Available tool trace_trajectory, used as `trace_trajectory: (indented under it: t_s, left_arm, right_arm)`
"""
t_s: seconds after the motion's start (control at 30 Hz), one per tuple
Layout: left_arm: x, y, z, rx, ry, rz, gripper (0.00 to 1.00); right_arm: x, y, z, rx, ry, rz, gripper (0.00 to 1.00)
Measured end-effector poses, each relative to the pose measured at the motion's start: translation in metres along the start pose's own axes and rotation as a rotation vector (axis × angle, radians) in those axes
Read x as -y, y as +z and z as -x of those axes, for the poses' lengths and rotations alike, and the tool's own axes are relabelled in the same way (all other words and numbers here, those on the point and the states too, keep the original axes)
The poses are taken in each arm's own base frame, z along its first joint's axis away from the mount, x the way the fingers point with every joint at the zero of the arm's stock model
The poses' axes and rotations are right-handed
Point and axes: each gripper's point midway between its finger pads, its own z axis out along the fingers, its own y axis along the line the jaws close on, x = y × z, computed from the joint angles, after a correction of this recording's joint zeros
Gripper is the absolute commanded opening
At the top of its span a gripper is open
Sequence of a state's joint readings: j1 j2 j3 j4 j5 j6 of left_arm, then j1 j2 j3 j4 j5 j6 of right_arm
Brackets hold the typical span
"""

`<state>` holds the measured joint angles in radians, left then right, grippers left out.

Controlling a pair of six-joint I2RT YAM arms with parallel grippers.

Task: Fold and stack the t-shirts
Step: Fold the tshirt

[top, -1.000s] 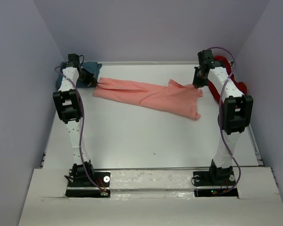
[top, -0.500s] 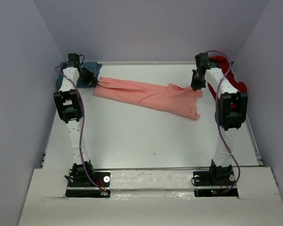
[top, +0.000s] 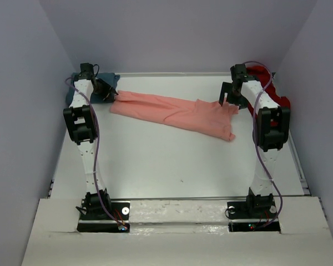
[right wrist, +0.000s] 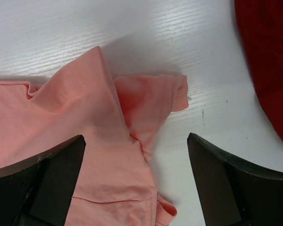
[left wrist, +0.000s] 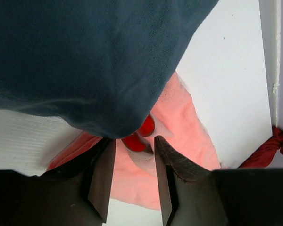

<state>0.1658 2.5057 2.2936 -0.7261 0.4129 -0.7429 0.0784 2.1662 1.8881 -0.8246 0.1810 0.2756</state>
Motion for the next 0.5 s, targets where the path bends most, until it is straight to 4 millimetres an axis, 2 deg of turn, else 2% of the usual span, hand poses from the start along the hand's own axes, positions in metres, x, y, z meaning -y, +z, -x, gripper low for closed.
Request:
trace_trajectory:
  t_s: [0.1,0.2,0.27,0.4,0.43,0.5]
  left_arm:
    - [0.001,0.0,0.001,0.006,0.004,-0.004,0.55]
    - [0.002,0.0,0.003,0.011,0.006,-0.009,0.56]
    - [0.003,0.001,0.003,0.013,0.008,-0.015,0.6]
    - [0.007,0.0,0.005,0.017,0.013,-0.028,0.66]
    - [0.007,0.0,0.005,0.017,0.015,-0.031,0.73]
    - [0.01,-0.002,0.005,0.018,0.02,-0.042,0.73]
  right_arm:
    - [0.001,0.0,0.0,0.001,0.001,-0.003,0.95]
    - [0.0,-0.002,0.001,0.003,0.002,0.001,0.95]
    - [0.0,-0.005,-0.002,0.0,0.01,0.009,0.95]
    - [-0.002,-0.023,-0.016,-0.02,0.041,0.047,0.93]
    - [-0.002,-0.03,-0.021,-0.03,0.053,0.059,0.91]
    - [-0.001,-0.043,-0.032,-0.039,0.069,0.08,0.88]
